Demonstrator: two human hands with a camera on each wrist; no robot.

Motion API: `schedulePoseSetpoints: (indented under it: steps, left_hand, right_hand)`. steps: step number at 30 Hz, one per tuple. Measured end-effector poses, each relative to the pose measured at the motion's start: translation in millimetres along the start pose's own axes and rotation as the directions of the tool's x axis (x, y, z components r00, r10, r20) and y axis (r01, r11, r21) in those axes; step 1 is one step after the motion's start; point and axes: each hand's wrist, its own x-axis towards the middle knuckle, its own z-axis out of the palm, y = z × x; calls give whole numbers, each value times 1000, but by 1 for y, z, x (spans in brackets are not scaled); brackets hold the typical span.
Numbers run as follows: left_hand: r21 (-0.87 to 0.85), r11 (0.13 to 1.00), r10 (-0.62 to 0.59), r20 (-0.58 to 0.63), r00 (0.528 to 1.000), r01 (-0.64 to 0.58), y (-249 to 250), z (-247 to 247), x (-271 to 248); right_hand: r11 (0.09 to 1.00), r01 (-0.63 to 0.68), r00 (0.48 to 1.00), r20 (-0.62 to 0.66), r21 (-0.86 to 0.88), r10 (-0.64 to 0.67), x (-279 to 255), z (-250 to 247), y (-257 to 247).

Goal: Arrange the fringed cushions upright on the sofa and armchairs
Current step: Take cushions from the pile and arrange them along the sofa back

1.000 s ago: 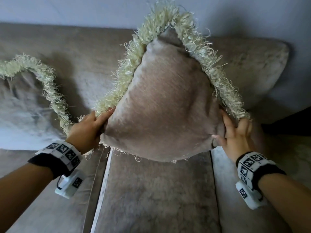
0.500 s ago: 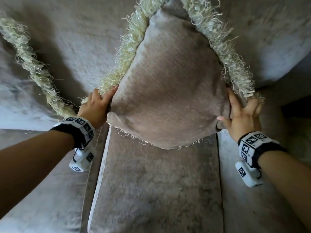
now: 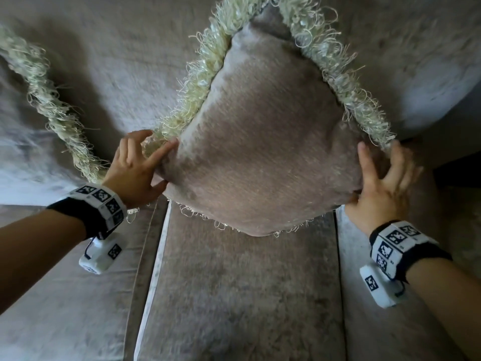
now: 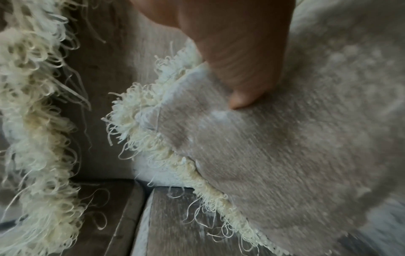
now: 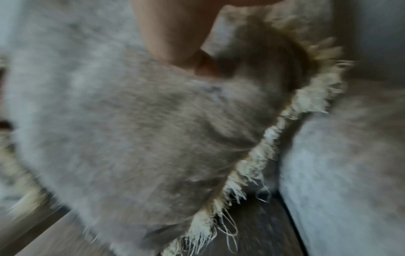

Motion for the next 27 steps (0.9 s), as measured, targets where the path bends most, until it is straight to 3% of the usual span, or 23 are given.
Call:
schedulePoseSetpoints:
  steps: [3,6,10,16,20,24,27]
  left_hand:
    - [-37,987,152,-57,987,-154,10,-4,1]
    - [-65,976,205,-33,978,-207,24,1,9]
    - [-40,995,98,46,994,-96,29,12,17]
    - [-4,1000,-7,40,999,7,26,32,13]
    - [27,998,-64,94,994,62,27,31,9]
    - [120,976,-211,281,936,184,21,16,1]
    - [153,971,-227,364,903,183,18,-13,-9]
  right_hand:
    - [974,224,972,-77,27,-221,-10,-3,-22]
    - [944,329,944,6,-6,-329,-9,4,-39]
    - [949,297,949,143,-109,-281,1,15,-40]
    - [927,308,945,180,-214,-273,9,16,-38]
    - [922,250,952,248,-296,-179,4,4,-48]
    - [914,163,925,379,-372,-11,-3,-26,-69]
    - [922,45,892,432,-385,136,-19,-61,-87]
